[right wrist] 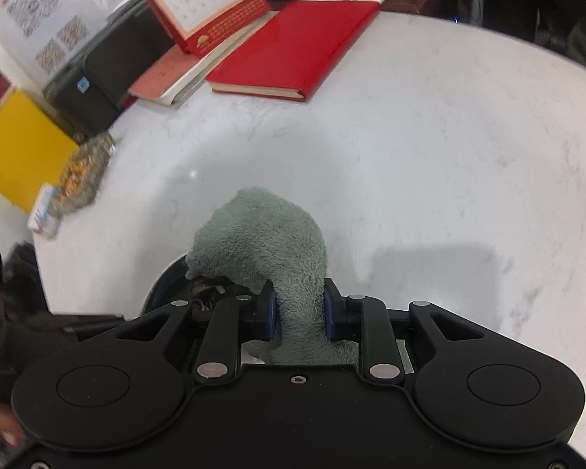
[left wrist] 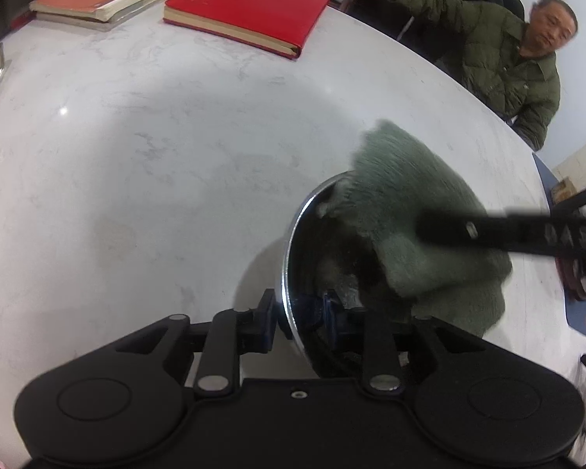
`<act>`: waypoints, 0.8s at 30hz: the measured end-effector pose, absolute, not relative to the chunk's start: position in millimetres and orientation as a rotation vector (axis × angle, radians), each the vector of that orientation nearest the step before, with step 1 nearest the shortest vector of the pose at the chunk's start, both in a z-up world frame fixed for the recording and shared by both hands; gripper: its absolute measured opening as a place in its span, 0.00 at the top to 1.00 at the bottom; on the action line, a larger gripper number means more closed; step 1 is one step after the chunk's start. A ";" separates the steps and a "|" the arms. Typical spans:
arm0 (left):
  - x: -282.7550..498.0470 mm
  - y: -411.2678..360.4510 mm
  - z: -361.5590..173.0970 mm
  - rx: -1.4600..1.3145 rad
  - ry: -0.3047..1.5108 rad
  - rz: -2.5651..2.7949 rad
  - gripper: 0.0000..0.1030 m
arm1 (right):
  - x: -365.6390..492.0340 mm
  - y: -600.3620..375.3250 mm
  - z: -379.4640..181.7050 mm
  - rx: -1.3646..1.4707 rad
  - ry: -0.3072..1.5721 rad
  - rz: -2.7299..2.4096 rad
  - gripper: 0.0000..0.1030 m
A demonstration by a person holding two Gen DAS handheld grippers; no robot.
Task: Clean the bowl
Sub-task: 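Keep rubbing the cloth along the bowl's outer wall with the right gripper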
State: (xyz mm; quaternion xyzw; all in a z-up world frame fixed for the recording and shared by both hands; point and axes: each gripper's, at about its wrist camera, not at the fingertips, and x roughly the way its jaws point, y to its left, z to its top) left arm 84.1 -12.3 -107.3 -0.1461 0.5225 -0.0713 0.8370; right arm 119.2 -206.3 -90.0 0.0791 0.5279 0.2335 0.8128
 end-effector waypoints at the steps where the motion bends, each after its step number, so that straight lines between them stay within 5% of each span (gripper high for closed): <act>1: 83.0 -12.6 -108.0 -0.317 1.098 -0.145 0.77 | 114.3 -212.2 -92.4 0.201 1.140 0.484 0.79; 9: 87.9 -16.8 -109.1 -0.337 1.054 -0.112 0.79 | 68.2 -239.7 -106.6 0.466 1.211 0.399 0.73; 20: 108.7 4.0 -98.3 -0.307 1.048 -0.159 0.92 | 86.0 -228.0 -92.4 0.264 1.141 0.432 0.80; 24: 92.0 6.5 -97.4 -0.275 1.095 -0.192 0.87 | 105.1 -221.9 -87.5 0.167 1.123 0.483 0.83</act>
